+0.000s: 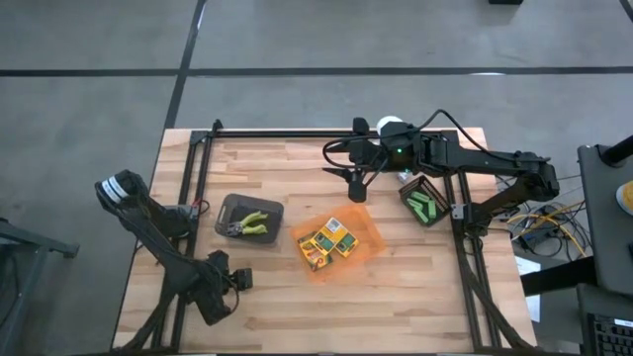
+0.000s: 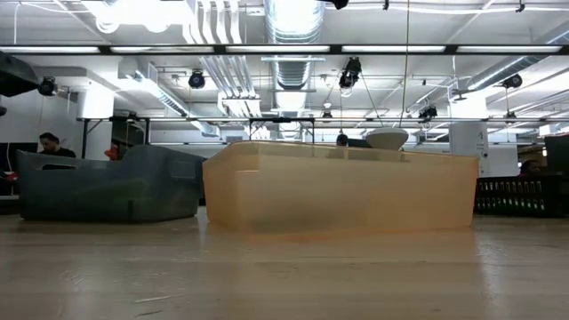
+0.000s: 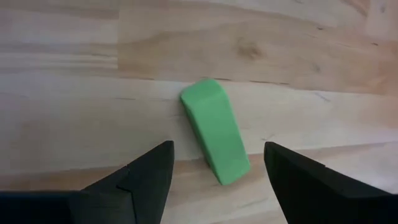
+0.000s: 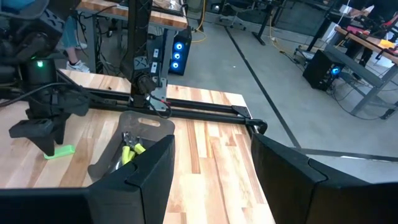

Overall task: Pick & Place School Supplies
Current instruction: Put the green eraser into the black basket

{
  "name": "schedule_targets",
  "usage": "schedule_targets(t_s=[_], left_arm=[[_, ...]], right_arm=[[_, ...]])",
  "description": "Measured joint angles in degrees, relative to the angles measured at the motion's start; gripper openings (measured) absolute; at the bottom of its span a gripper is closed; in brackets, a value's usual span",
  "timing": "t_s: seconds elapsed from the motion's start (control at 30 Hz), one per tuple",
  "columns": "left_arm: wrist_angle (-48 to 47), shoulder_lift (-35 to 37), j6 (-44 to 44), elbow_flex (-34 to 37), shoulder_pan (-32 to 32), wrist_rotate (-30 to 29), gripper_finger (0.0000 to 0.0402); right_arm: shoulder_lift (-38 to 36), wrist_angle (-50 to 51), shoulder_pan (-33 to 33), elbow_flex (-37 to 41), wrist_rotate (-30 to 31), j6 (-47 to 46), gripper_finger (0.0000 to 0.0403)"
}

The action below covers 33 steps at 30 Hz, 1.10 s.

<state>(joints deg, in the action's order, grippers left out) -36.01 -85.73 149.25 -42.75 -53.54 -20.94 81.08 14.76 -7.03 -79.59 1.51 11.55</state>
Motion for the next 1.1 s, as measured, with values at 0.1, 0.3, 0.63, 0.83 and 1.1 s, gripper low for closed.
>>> schedule_targets(t_s=[0.1,0.3,0.63,0.83,1.1], left_arm=[[3.3,0.3,0.0,2.0,0.4,-0.2,0.0257],[4.4,0.3,0.1,2.5,1.5,0.1,0.0257],[3.9,0.6,1.0,2.2,2.8,4.4,0.0241],[2.9,0.6,-3.0,1.2,5.7,12.0,0.021],[2.5,0.6,-7.3,0.7,9.7,18.3,0.0197]], right_arm=[[0.0,0.0,0.0,0.0,0.0,0.0,0.0206],[0.0,0.0,0.0,0.0,0.0,0.0,0.0206],[0.0,0.0,0.0,0.0,0.0,0.0,0.0206],[0.0,0.0,0.0,0.0,0.0,0.0,0.0206],[0.0,0.0,0.0,0.0,0.0,0.0,0.0206]])
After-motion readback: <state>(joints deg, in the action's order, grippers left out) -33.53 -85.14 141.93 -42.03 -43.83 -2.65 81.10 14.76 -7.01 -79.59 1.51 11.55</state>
